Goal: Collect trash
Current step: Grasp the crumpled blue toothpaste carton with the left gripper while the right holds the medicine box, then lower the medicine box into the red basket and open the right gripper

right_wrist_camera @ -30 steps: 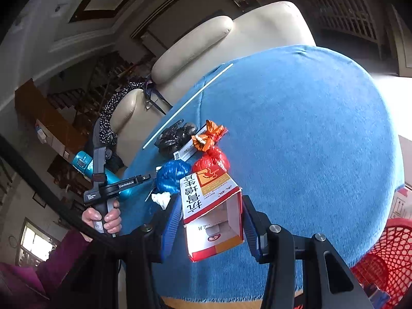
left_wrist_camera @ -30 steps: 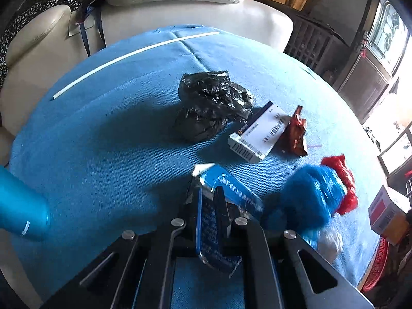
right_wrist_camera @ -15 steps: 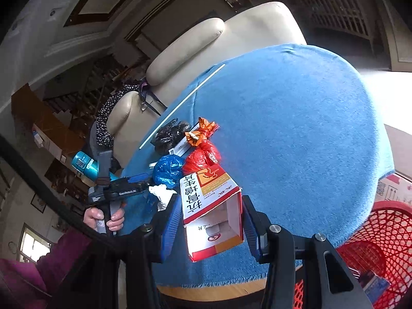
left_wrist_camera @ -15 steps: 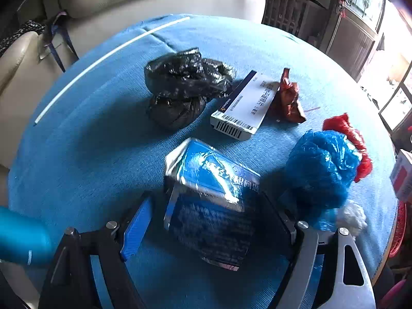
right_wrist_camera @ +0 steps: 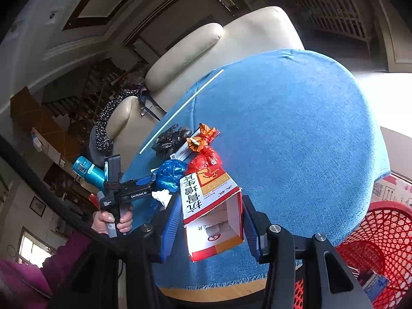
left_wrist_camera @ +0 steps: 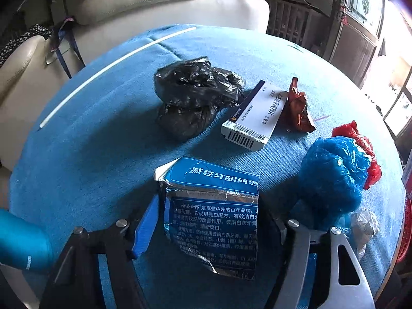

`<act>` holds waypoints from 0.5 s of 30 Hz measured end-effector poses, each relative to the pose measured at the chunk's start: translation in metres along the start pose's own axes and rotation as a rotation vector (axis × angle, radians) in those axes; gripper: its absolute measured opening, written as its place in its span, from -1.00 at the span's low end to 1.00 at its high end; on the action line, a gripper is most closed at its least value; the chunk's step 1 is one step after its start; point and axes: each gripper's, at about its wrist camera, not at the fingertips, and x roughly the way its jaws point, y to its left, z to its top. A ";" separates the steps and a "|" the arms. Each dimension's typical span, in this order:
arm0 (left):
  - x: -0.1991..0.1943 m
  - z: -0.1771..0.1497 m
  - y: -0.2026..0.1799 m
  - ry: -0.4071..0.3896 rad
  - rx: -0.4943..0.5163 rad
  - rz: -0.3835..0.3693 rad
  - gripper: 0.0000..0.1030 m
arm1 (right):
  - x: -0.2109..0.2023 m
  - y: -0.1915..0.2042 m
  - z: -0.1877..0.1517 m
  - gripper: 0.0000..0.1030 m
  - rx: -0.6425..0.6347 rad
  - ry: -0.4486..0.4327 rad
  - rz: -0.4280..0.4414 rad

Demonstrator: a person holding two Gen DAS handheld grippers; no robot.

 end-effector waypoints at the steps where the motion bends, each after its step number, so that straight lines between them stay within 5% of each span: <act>1: -0.005 -0.001 -0.004 -0.004 -0.006 0.008 0.41 | 0.000 0.001 0.000 -0.05 -0.005 0.000 -0.003; 10: -0.092 0.000 -0.020 -0.173 -0.025 0.035 0.41 | -0.017 0.002 0.004 -0.05 -0.010 -0.048 0.017; 15: -0.136 0.002 -0.058 -0.260 0.015 -0.022 0.41 | -0.035 0.005 0.002 -0.05 -0.016 -0.089 0.026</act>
